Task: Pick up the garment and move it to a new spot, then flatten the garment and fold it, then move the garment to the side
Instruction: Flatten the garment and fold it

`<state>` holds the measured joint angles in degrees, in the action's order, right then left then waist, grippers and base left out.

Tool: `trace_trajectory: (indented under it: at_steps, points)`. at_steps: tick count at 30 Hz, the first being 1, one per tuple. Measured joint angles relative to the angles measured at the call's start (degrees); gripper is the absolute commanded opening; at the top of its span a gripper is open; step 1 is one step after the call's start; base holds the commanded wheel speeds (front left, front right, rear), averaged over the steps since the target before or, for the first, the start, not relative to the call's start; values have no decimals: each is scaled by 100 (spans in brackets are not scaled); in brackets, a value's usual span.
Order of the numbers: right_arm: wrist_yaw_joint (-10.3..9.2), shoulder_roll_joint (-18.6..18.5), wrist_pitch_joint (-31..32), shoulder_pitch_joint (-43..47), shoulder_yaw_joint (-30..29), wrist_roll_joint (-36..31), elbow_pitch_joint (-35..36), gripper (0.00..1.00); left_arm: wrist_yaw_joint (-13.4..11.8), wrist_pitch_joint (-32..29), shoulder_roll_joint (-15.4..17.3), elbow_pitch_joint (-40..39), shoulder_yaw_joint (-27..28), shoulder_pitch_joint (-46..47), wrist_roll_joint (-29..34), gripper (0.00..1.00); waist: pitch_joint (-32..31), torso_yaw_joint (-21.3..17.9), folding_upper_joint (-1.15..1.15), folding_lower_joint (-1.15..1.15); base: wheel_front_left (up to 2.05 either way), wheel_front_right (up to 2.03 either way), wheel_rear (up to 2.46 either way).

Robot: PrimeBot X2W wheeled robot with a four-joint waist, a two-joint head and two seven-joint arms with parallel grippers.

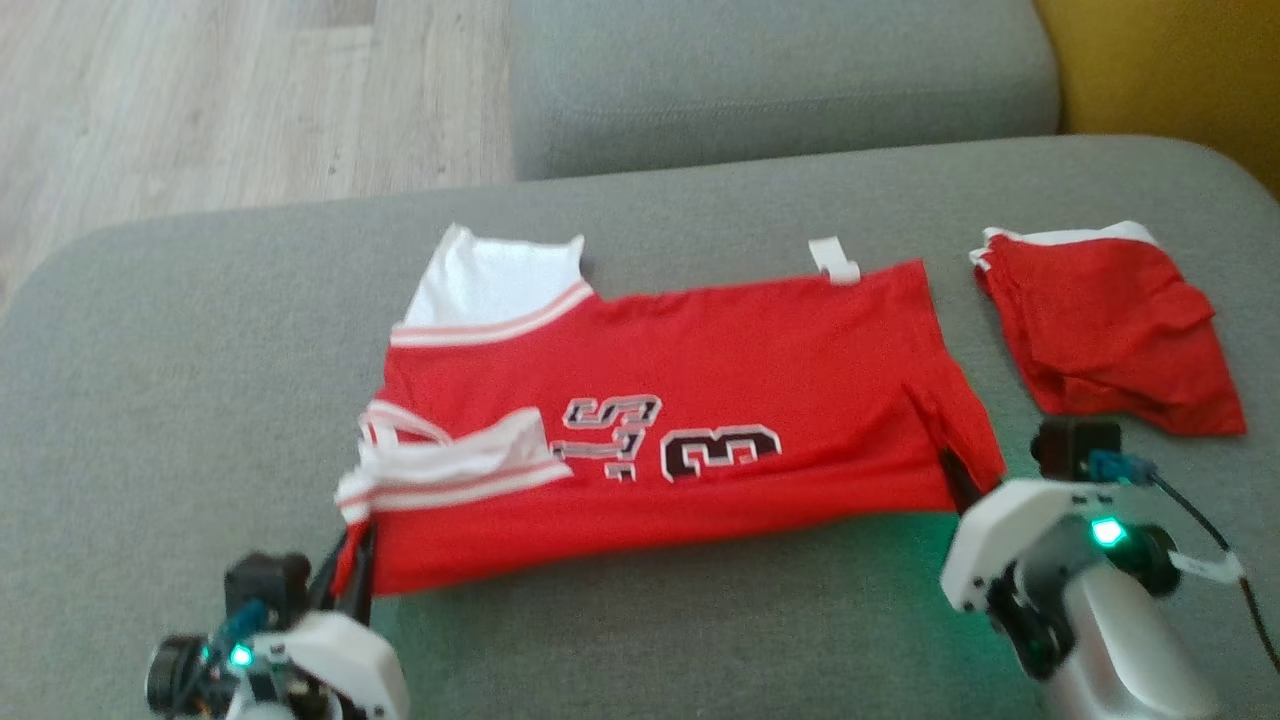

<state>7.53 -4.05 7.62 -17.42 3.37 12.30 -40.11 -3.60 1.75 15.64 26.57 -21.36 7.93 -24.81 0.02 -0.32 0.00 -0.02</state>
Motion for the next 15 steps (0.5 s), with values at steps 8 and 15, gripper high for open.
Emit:
trace_trajectory:
  at_steps: [8,15]
  points:
    - [0,-53,915,1029,-296,140,1530,100,-202,-471,132,-858,-94,-575,-96,0,-78,-88,0,1,0,0,0]
    - [0,-10,733,1093,-790,-31,2248,100,-380,-324,156,-1101,-43,-548,-92,100,72,-154,0,1,0,0,0]
